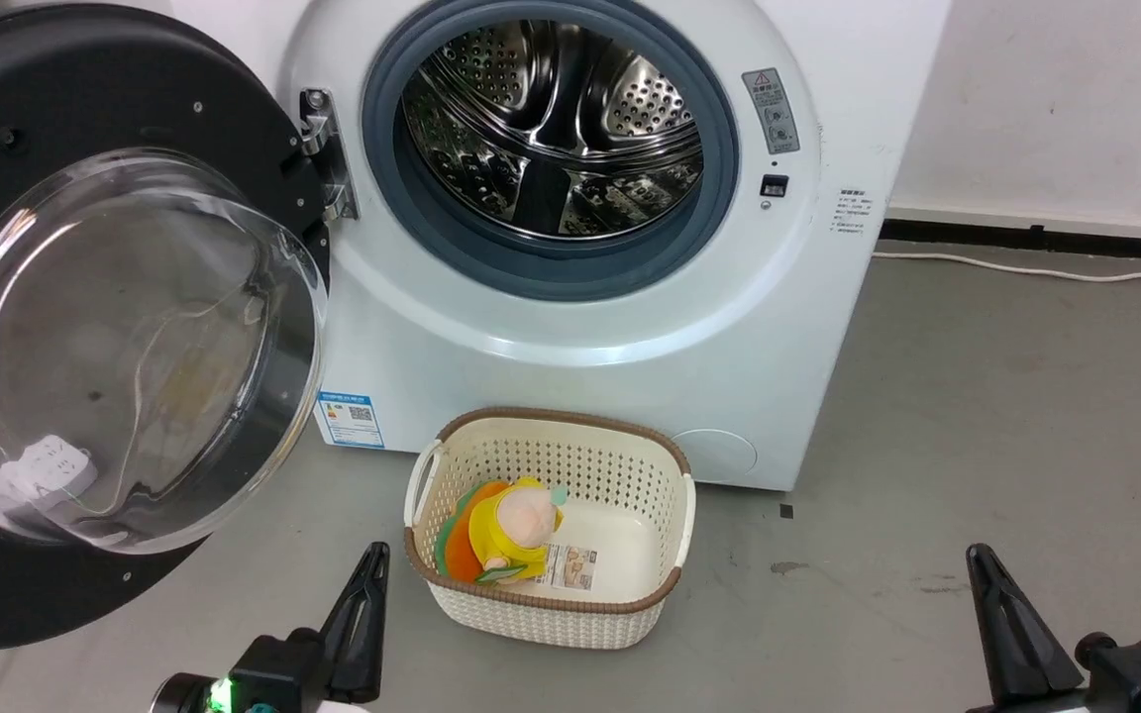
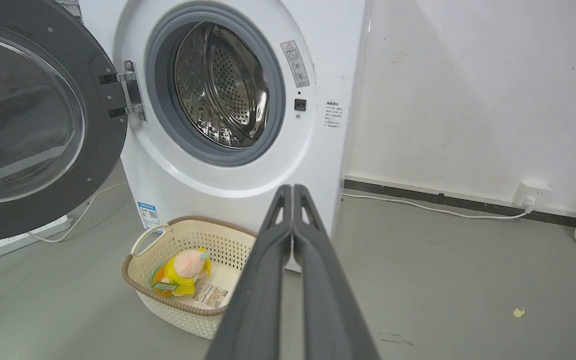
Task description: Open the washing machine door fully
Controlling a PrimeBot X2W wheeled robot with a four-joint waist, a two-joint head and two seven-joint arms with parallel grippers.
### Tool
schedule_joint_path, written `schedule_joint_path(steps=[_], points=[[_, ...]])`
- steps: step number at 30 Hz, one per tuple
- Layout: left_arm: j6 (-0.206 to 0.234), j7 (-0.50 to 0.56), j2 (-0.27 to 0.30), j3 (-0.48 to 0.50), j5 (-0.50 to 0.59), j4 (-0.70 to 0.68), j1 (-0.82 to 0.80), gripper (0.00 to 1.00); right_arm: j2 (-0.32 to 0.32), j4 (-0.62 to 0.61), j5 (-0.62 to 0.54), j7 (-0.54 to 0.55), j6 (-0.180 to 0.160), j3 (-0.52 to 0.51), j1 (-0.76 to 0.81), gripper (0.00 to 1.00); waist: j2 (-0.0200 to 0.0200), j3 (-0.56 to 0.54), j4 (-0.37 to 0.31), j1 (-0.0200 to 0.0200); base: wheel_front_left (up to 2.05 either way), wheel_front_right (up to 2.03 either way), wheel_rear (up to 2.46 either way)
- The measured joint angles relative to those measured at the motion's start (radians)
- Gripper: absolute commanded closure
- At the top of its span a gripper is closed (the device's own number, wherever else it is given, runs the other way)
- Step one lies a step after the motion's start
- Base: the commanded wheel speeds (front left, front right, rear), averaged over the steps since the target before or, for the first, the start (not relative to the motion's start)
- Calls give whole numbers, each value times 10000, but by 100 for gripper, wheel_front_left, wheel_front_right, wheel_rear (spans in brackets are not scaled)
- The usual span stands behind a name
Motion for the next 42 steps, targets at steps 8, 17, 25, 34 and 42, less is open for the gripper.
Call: schedule_joint_path(steps=[8, 17, 25, 34, 42], points=[[13, 176, -25, 128, 69, -40, -3, 100, 0, -6, 0, 165, 0, 63, -40, 100, 0, 42, -44, 0, 0, 0, 0], [15, 353, -42, 219, 121, -109, -17, 100, 0, -13, -2, 360, 0, 123, -91, 100, 0, 83, -88, 0, 0, 0, 0], [17, 474, -75, 282, 169, -178, -35, 100, 0, -21, -33, 516, 0, 180, -132, 100, 0, 114, -122, 0, 0, 0, 0], [23, 677, -132, 376, 249, -232, -44, 100, 0, -31, -35, 694, 0, 236, -265, 100, 0, 155, -165, 0, 0, 0, 0], [25, 880, -222, 510, 337, -286, -84, 100, 0, -50, -77, 872, 0, 290, -314, 100, 0, 197, -209, 0, 0, 0, 0]])
